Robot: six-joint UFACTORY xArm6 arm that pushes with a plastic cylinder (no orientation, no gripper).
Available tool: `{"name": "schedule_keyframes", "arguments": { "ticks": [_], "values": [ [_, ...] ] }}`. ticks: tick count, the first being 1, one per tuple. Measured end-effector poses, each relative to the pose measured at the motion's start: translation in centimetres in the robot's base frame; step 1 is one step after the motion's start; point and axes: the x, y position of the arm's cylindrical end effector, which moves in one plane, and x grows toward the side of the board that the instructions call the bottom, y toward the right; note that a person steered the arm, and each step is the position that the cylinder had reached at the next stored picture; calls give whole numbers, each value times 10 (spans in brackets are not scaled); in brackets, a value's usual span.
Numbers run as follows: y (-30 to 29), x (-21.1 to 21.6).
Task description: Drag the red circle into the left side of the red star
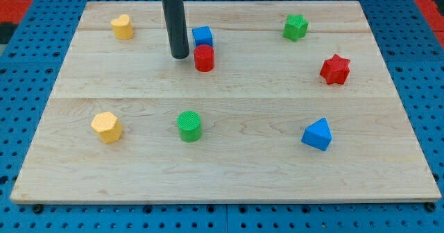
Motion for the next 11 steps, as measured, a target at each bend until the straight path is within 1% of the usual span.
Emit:
{"name": "schedule_keyframes", "arguments": {
  "ticks": [1, 3, 4, 5, 6, 7, 8, 9, 10, 11],
  "values": [
    [39, 29],
    [98, 39],
    [95, 54],
    [111, 54],
    [149, 84],
    [161, 88],
    [212, 88],
    [195, 80],
    [163, 65],
    [202, 65]
  ]
}}
